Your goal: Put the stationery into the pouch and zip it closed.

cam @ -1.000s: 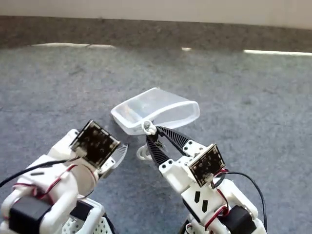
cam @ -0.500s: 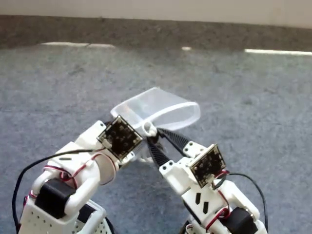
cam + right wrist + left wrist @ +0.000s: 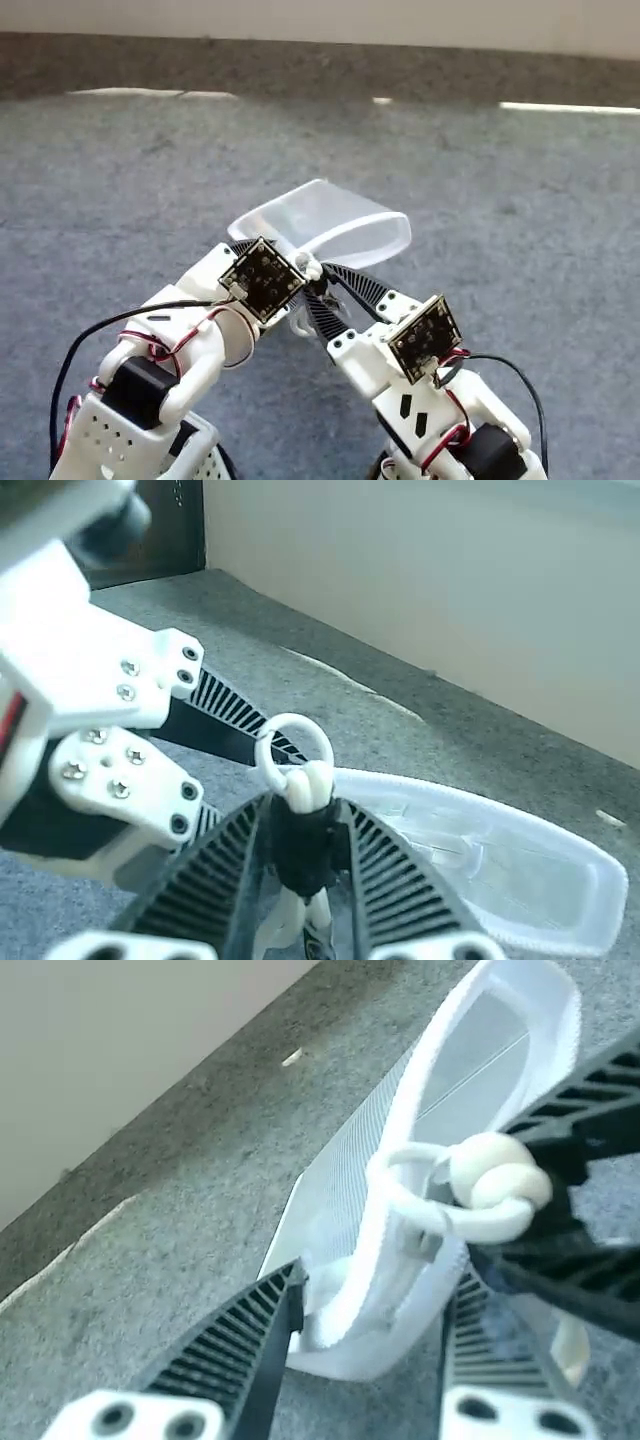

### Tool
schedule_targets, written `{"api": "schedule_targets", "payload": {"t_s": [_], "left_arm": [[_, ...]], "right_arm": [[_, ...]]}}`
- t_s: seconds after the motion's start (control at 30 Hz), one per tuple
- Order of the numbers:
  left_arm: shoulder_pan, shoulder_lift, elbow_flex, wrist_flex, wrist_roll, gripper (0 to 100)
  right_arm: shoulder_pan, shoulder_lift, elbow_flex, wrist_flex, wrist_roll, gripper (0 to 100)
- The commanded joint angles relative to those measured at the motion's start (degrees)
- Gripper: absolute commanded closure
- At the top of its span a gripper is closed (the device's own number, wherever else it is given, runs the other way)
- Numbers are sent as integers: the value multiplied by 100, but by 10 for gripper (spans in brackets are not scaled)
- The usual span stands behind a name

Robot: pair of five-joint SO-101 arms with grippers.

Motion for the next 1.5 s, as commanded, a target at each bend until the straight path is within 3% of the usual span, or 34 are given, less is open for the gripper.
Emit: {"api": "schedule_targets", "payload": {"t_s": [0.0,0.17,0.37,0.73,0.87,1.07,1.47], "left_arm": [[75,-224,13,-132,-26,787],[75,-470,198,-132,-26,793],[84,-927,347,-132,-26,894],[462,-1464,620,-132,-26,909],[453,-1481,576,-132,-26,998],[444,-1481,585,-105,-18,994],[4,-1481,585,62,-9,994]], "right_arm": [[57,57,-356,13,-26,994],[57,57,-356,13,-26,994],[57,57,-356,13,-26,994],[57,66,-356,13,-26,994],[92,57,-356,-4,-26,994],[127,57,-365,-110,-132,994],[1305,110,-312,-1059,-1152,994]]}}
